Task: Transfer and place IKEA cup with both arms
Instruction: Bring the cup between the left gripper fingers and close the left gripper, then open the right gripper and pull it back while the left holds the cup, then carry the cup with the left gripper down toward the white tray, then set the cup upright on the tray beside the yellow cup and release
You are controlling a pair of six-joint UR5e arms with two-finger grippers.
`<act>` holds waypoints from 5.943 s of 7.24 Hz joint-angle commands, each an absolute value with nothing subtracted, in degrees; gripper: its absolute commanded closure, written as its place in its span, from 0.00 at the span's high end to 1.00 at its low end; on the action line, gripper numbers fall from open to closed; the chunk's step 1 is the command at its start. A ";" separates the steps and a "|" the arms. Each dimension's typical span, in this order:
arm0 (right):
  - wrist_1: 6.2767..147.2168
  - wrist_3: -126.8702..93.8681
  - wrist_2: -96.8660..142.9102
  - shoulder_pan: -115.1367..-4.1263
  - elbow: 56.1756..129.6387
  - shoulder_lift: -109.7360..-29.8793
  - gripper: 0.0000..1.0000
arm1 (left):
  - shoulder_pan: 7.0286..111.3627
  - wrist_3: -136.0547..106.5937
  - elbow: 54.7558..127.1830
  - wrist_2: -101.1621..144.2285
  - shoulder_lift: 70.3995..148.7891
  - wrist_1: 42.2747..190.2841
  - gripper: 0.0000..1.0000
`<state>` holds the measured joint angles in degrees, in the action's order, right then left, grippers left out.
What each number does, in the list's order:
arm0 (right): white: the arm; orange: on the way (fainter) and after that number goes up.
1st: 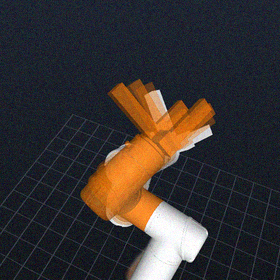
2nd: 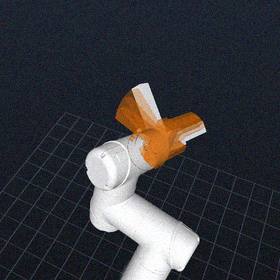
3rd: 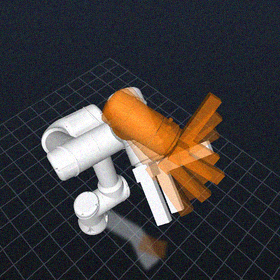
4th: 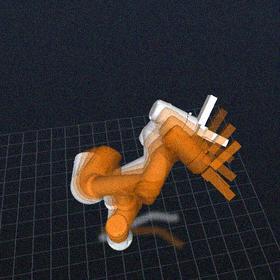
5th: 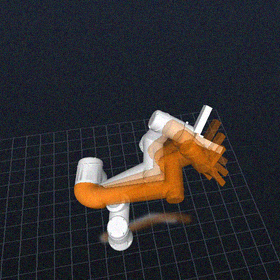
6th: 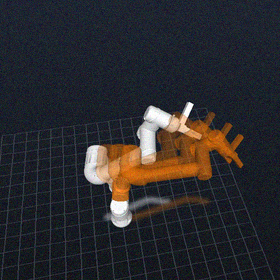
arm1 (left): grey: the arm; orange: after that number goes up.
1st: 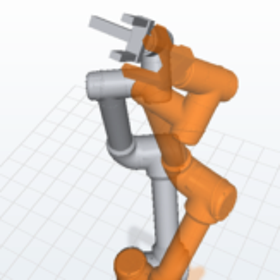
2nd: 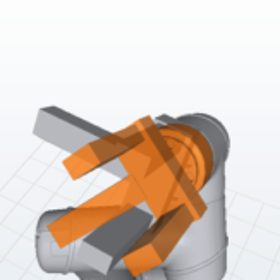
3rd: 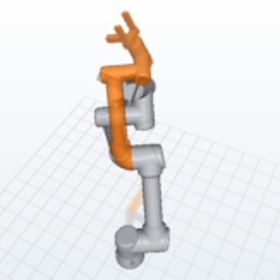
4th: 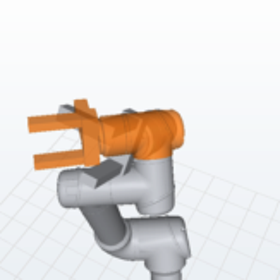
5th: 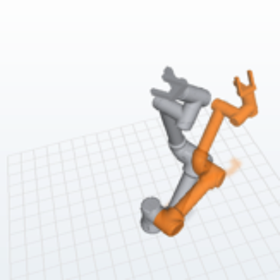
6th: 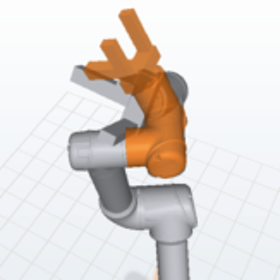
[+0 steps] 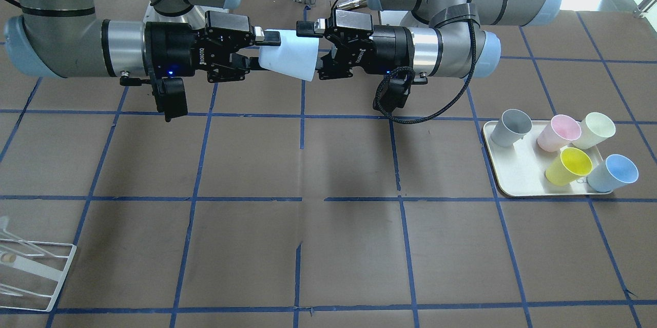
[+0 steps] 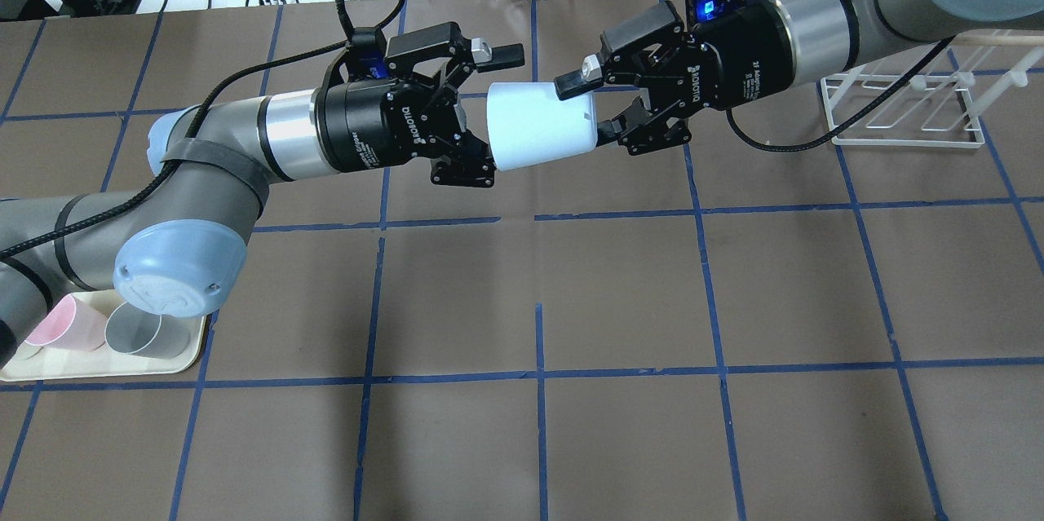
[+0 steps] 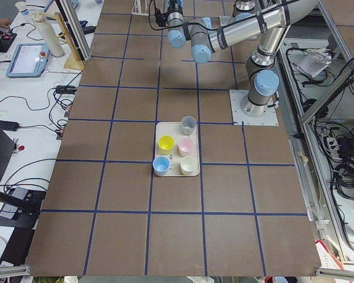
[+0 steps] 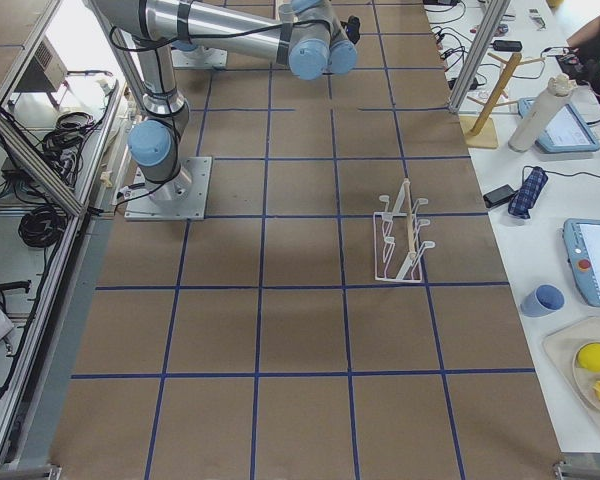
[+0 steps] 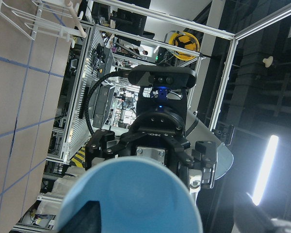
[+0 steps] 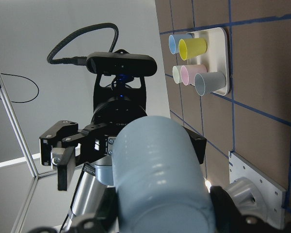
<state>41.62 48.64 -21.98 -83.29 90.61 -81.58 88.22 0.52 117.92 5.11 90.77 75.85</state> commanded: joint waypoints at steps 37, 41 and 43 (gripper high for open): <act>97.51 3.34 -91.67 -94.30 86.40 -86.22 1.00 | 64.69 28.48 104.67 -97.82 105.81 64.69 0.00; 98.71 2.82 -90.00 -94.31 86.40 -86.22 1.00 | 63.81 28.39 105.56 -98.00 108.63 63.81 0.00; 94.14 -3.05 -90.00 -94.31 86.22 -86.48 1.00 | 63.81 28.30 105.73 -98.00 109.25 64.24 0.00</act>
<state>96.18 0.11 -89.99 -94.30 86.35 -86.35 63.83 28.34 105.59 -97.97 108.83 63.96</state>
